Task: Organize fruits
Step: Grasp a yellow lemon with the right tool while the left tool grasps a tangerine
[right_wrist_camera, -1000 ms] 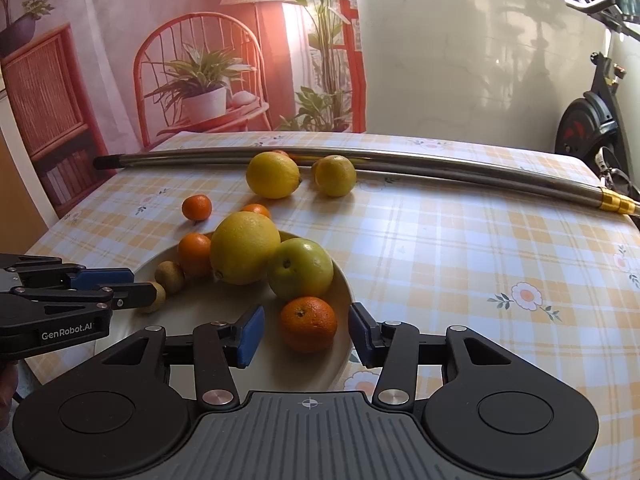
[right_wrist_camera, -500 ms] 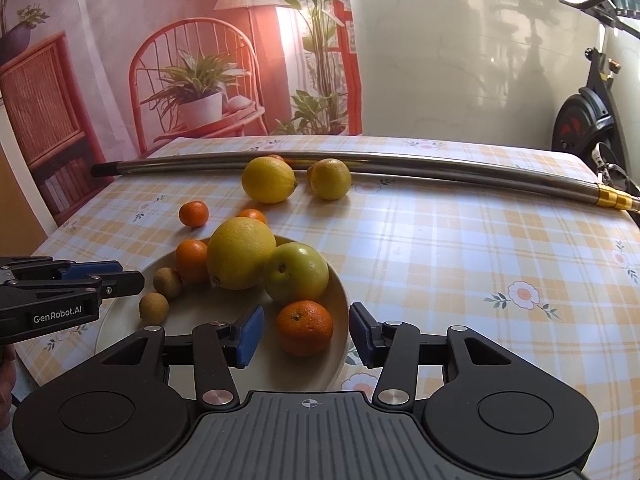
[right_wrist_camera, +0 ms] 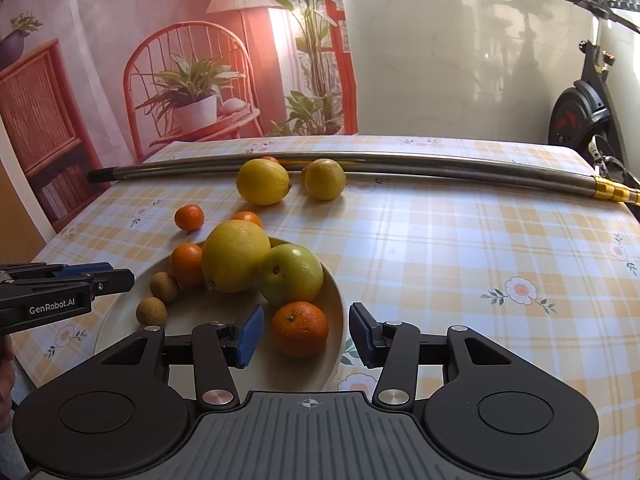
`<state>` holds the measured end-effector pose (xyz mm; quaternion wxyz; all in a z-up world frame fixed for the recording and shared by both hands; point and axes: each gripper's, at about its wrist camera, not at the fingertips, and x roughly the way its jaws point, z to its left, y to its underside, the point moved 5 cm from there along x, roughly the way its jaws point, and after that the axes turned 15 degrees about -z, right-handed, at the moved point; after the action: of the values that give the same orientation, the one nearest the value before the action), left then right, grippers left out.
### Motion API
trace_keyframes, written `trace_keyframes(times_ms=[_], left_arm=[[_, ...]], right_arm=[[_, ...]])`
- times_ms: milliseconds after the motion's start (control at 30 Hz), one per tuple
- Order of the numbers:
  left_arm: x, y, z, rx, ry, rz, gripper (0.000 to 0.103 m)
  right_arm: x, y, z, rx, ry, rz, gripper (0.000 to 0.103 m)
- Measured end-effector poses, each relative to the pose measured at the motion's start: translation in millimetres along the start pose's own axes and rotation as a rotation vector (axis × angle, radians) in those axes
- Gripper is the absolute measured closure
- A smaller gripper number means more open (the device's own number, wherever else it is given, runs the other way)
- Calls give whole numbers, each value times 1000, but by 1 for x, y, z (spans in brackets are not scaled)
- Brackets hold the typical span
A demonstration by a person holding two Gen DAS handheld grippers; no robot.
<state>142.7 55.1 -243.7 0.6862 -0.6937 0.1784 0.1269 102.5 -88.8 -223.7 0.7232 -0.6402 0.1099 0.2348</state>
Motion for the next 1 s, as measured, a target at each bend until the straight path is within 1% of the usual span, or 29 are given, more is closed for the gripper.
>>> trace_keyframes(times_ms=[100, 167, 233, 300, 367, 400, 433, 533, 633, 700, 767, 833, 1000], left_arm=[[1, -9, 9, -23, -18, -13, 75], [3, -17, 16, -35, -31, -26, 75], [4, -26, 21, -45, -40, -39, 74], [4, -34, 26, -54, -41, -48, 73], [5, -41, 30, -59, -41, -57, 72], [6, -44, 31, -60, -41, -60, 67], [7, -48, 32, -61, -39, -65, 64], [9, -57, 33, -60, -32, -75, 64], [14, -66, 33, -65, -25, -81, 64], [17, -72, 34, -69, -21, -80, 64], [22, -76, 36, -77, -12, -77, 64], [27, -80, 36, -82, -8, -75, 64], [39, -84, 37, -86, -4, -62, 64]], right_arm=[[0, -2, -3, 19, -10, 0, 57], [0, -5, -6, 28, -15, -5, 49], [-2, -10, -10, 52, -29, -23, 38], [-1, -16, -14, 81, -47, -34, 34], [0, -22, -18, 90, -56, -40, 34], [2, -26, -20, 86, -53, -44, 34], [3, -28, -21, 74, -47, -49, 34], [5, -36, -23, 16, -32, -63, 34], [10, -46, -21, -85, -25, -79, 34], [12, -53, -20, -124, -28, -91, 34], [16, -61, -21, -131, -37, -101, 34], [21, -69, -23, -133, -43, -109, 37], [39, -84, -32, -118, -48, -116, 40]])
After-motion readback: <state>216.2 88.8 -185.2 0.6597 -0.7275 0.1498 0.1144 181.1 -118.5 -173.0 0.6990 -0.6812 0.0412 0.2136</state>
